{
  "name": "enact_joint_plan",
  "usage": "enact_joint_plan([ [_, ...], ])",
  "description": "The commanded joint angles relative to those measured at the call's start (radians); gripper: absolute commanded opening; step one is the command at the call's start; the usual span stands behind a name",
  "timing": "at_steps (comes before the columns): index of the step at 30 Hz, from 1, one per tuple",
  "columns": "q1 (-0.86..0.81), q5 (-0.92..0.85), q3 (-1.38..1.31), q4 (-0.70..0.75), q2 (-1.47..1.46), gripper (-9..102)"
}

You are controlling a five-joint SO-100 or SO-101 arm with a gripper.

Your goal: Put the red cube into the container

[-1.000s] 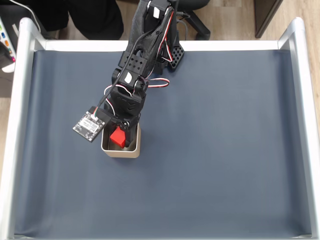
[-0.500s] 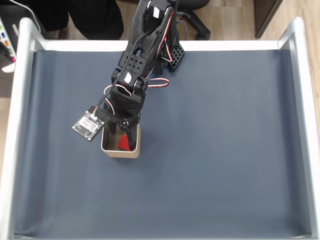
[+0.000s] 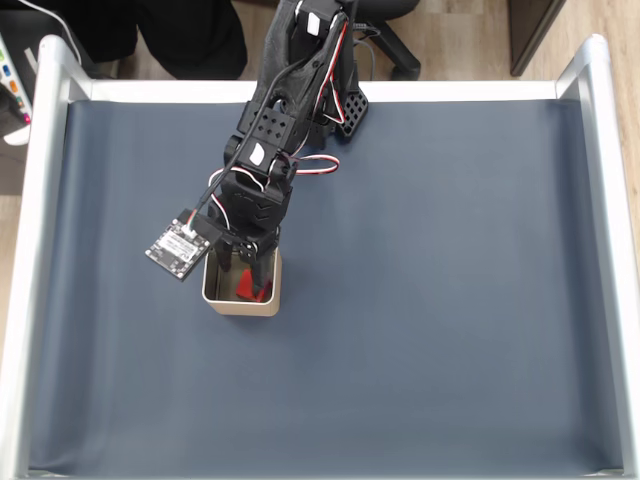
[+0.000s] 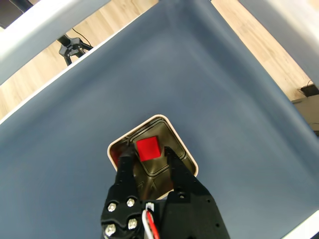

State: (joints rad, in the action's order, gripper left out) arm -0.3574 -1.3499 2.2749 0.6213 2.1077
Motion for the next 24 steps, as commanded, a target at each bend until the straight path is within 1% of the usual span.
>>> enact_joint_plan([
  [1, 0.017, -0.021, -0.02, -0.015, 0.063, 6],
  [3, 0.026, -0.031, -0.021, -0.008, 0.083, 1],
  [4, 0.031, -0.034, -0.021, -0.005, 0.094, 0],
  [8, 0.057, -0.051, -0.025, 0.025, 0.15, 0],
  [11, 0.098, -0.051, -0.067, 0.084, 0.209, 0],
  [19, 0.33, -0.08, -0.083, 0.118, 0.405, 0],
  [24, 0.451, -0.114, 0.014, 0.114, 0.538, 0],
])
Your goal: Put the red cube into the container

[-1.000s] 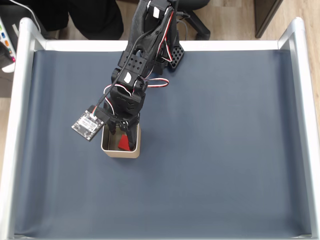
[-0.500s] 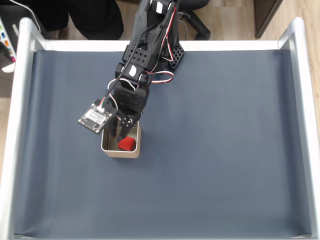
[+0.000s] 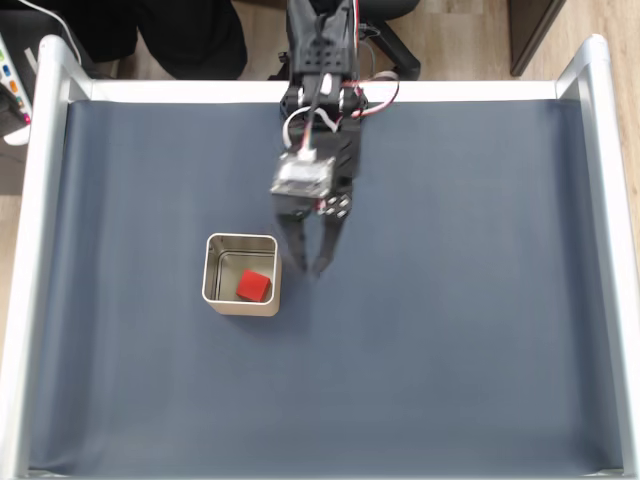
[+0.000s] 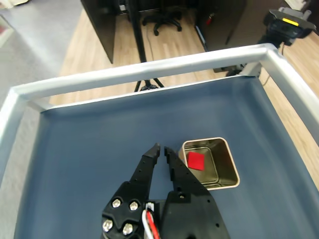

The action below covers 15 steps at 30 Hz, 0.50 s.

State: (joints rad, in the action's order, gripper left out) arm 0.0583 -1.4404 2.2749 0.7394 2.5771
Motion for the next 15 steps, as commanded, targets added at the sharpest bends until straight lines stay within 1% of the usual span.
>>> enact_joint_plan([
  [1, 0.049, -0.041, 0.052, -0.014, 0.107, 0],
  [6, 0.074, -0.106, 0.273, -0.097, 0.304, 0],
  [15, 0.087, -0.08, 0.588, -0.087, 0.595, 0],
])
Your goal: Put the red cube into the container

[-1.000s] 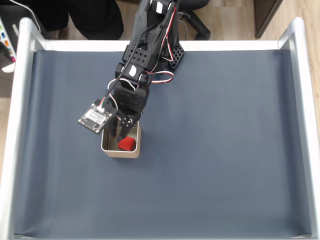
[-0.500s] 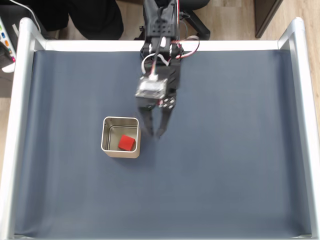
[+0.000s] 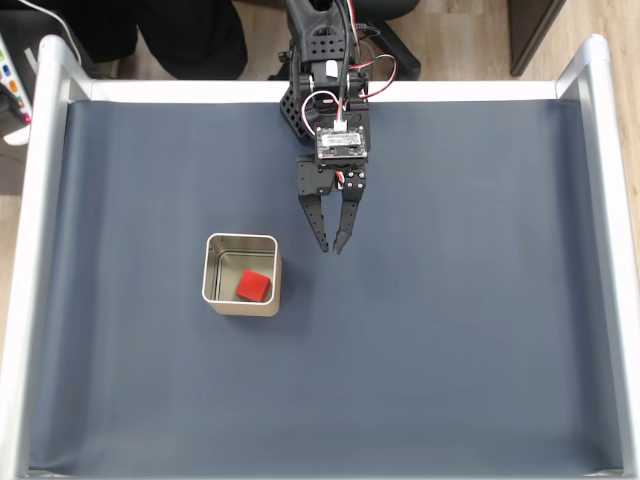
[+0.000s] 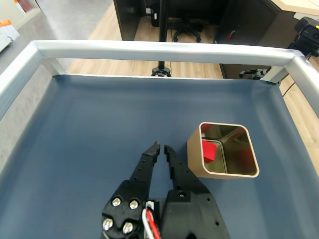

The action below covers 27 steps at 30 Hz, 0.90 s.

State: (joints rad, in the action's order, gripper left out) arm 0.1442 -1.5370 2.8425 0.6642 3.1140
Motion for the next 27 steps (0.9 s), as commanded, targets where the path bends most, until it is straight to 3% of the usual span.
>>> enact_joint_plan([
  [1, 0.002, 0.018, 0.044, -0.006, 0.083, 0],
  [14, -0.021, 0.028, 0.281, 0.006, 0.236, 0],
  [27, -0.002, 0.112, 0.287, 0.339, 0.241, 0],
])
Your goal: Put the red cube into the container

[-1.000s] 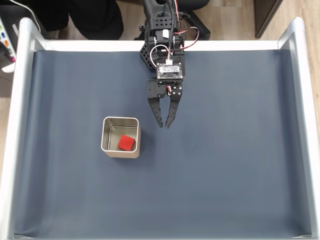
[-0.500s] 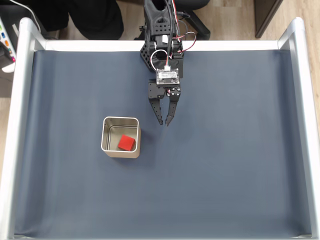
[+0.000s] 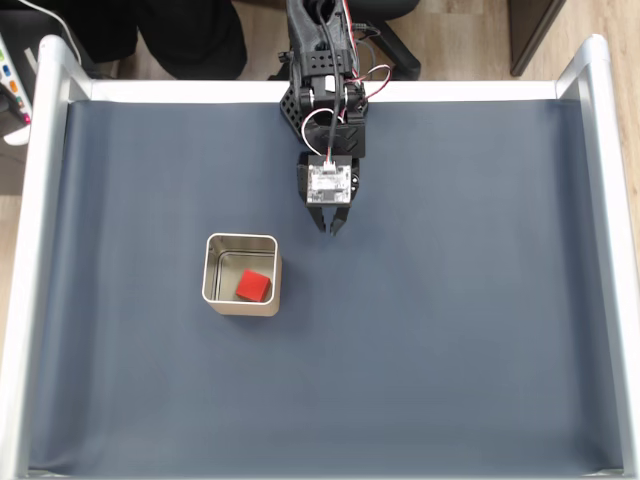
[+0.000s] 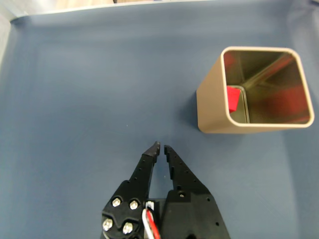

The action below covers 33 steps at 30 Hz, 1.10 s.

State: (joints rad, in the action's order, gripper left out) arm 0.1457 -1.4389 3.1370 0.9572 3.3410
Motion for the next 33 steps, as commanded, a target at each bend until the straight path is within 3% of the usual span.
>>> enact_joint_plan([
  [1, -0.003, 0.018, -0.008, 0.071, 0.014, 0],
  [21, 0.003, 0.048, -0.008, 0.31, 0.014, 0],
  [33, -0.003, -0.02, -0.008, 0.328, 0.014, 1],
])
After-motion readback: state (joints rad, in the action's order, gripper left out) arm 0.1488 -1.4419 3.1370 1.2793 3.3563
